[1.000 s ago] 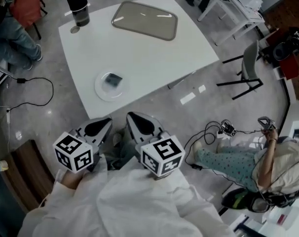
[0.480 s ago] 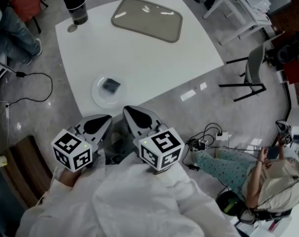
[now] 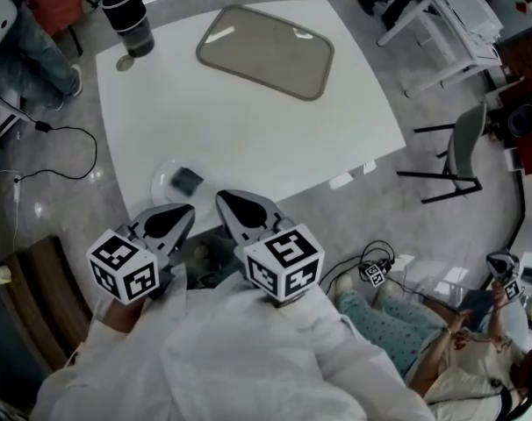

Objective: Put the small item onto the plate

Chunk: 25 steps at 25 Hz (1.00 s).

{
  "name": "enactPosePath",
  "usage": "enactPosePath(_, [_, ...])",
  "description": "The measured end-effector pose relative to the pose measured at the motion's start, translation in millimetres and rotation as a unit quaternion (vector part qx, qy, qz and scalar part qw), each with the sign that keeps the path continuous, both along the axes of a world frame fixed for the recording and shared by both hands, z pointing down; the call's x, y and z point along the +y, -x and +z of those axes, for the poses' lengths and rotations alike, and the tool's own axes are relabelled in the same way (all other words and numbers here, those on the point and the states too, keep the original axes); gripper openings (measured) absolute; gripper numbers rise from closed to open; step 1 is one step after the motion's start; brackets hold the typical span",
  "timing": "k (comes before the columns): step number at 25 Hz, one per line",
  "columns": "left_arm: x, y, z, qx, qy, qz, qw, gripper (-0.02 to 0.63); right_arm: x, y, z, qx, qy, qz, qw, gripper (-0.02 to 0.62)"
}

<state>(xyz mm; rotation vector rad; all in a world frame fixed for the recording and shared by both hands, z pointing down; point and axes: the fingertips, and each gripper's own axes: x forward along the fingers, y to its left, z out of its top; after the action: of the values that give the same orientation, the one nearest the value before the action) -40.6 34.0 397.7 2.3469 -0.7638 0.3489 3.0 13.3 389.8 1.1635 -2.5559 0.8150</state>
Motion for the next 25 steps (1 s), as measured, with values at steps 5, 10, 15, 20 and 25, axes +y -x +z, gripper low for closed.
enactPosePath(5, [-12.5, -17.1, 1.4, -0.004, 0.01, -0.022, 0.9997, 0.011, -16.6, -9.5, 5.5, -0.006, 0.012, -0.037, 0.999, 0.015])
enactPosePath(10, [-25.6, -21.0, 1.5, 0.002, 0.021, -0.052, 0.9984, 0.011, -24.2, -17.4, 6.3, -0.01, 0.018, -0.056, 0.998, 0.015])
enactPosePath(15, [-31.0, -17.6, 6.9, -0.003, 0.025, -0.065, 0.9976, 0.011, -31.3, -15.3, 10.3, -0.007, 0.018, -0.071, 0.997, 0.015])
enactPosePath(20, [-25.3, -19.7, 5.3, -0.004, 0.033, -0.073, 0.9968, 0.011, -25.1, -15.4, 13.2, -0.002, 0.03, -0.084, 0.996, 0.015])
enactPosePath(25, [-21.2, -19.0, 1.8, -0.022, 0.03, -0.064, 0.9973, 0.011, -18.4, -8.7, 8.8, 0.005, 0.033, -0.095, 0.995, 0.015])
